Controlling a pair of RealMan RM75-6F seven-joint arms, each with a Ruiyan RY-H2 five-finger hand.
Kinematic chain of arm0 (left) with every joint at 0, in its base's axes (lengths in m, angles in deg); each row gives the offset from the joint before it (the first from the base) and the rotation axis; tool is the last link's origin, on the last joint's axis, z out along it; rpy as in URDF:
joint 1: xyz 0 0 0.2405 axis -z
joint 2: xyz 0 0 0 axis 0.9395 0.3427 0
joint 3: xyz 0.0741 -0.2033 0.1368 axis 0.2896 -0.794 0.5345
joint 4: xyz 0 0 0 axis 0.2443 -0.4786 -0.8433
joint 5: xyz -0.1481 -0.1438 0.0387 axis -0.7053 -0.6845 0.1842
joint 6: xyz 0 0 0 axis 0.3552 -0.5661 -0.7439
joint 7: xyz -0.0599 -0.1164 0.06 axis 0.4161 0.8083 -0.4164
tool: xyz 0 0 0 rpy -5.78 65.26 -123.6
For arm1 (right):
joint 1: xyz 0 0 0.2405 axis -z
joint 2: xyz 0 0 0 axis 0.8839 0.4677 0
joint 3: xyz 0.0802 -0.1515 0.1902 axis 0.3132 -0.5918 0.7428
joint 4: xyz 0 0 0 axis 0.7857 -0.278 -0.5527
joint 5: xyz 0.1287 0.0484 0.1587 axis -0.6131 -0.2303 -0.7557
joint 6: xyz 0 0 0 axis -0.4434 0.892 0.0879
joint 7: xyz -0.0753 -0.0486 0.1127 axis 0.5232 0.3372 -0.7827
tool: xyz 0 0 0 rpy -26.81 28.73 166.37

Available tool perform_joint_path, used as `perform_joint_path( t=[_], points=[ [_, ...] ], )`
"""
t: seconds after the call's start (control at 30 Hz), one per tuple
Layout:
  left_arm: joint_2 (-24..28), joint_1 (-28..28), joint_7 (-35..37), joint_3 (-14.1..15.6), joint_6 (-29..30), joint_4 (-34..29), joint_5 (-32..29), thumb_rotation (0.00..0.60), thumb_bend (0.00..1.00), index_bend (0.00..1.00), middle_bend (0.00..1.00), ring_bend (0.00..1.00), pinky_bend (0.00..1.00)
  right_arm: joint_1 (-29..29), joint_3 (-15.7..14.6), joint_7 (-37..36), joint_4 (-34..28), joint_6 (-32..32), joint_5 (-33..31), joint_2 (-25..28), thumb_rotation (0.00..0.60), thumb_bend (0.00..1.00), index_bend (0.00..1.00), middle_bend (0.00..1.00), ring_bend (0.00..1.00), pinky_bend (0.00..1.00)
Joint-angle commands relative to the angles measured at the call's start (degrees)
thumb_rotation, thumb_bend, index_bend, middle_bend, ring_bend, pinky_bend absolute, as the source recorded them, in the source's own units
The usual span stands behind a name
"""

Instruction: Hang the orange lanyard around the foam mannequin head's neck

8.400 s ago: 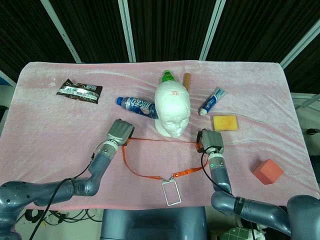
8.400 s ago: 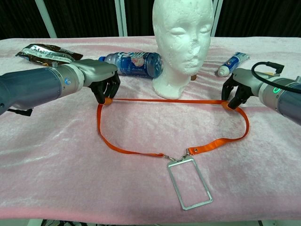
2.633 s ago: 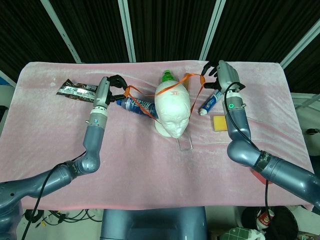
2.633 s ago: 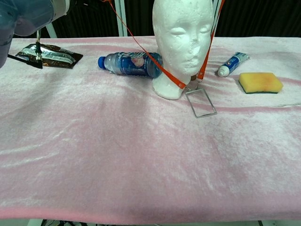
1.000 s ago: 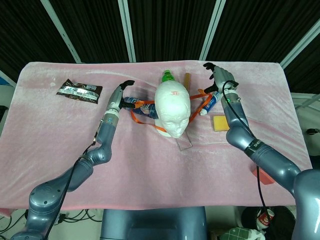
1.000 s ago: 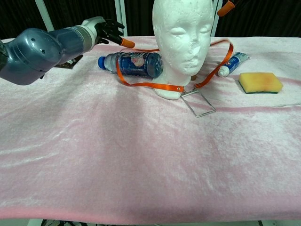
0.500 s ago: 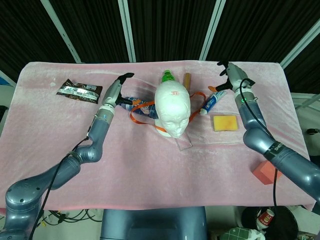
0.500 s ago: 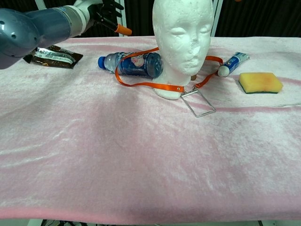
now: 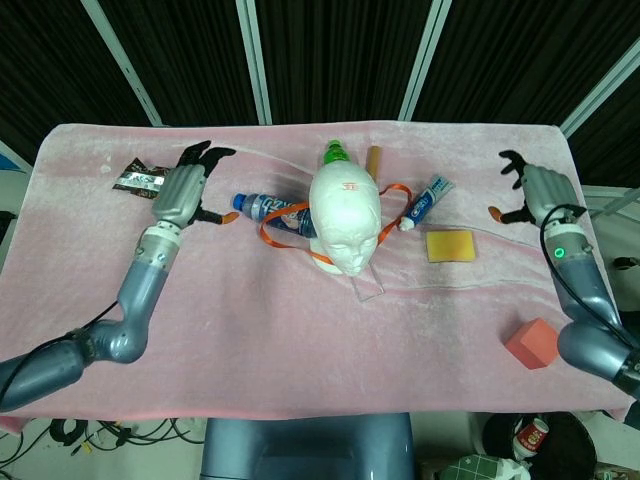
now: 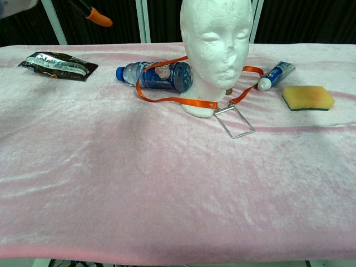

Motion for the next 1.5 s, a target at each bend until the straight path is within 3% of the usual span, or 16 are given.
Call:
perform_joint_path(
  t=[0.03, 0.13, 0.3, 0.6, 0.77, 1.1, 1.5],
  points=[
    [10.6, -10.4, -9.0, 7.7, 12.2, -16.7, 3.4, 0.600, 0.09, 0.18, 0.18, 0.00, 0.01, 5.3, -5.1, 4.3, -8.5, -7.6, 5.0, 2.8, 0.600, 0.38, 0.21, 0.40, 0.49, 0.35],
    [14.5, -15.2, -9.6, 10.9, 16.6, -23.5, 5.3, 0.600, 0.09, 0.18, 0.18, 0.00, 0.01, 8.5, -7.2, 5.4, -13.9, -13.8, 8.3, 2.4, 0.600, 0.42, 0.25, 0.49, 0.56, 0.40],
    [19.7, -22.6, -7.7, 17.1, 21.9, -29.6, 11.8, 0.600, 0.09, 0.18, 0.17, 0.00, 0.01, 12.9, -12.2, 10.0, -20.9, -21.2, 14.8, 0.5, 0.600, 0.42, 0.25, 0.60, 0.63, 0.44],
    [20.3, -30.8, -6.8, 24.5, 28.6, -27.8, 21.5, 0.600, 0.10, 0.18, 0.18, 0.00, 0.01, 15.7, -17.1, 18.6, -26.7, -26.7, 16.3, -6.6, 0.600, 0.43, 0.25, 0.65, 0.68, 0.51],
    [18.3, -34.0, -5.2, 25.9, 31.2, -24.9, 23.3, 0.600, 0.10, 0.18, 0.18, 0.00, 0.01, 15.2, -17.9, 22.6, -25.1, -26.7, 16.0, -12.6, 0.600, 0.50, 0.25, 0.66, 0.69, 0.53],
    [15.6, -35.9, -2.4, 27.1, 30.3, -18.3, 25.1, 0.600, 0.10, 0.18, 0.18, 0.00, 0.01, 12.8, -15.6, 26.8, -19.4, -26.4, 13.3, -22.1, 0.600, 0.58, 0.25, 0.72, 0.73, 0.56],
    [13.3, -36.3, -2.9, 25.1, 29.1, -15.3, 23.9, 0.600, 0.10, 0.18, 0.18, 0.00, 0.01, 5.8, -10.6, 36.1, -15.2, -24.1, 3.5, -31.0, 0.600, 0.62, 0.23, 0.75, 0.75, 0.57]
  ],
)
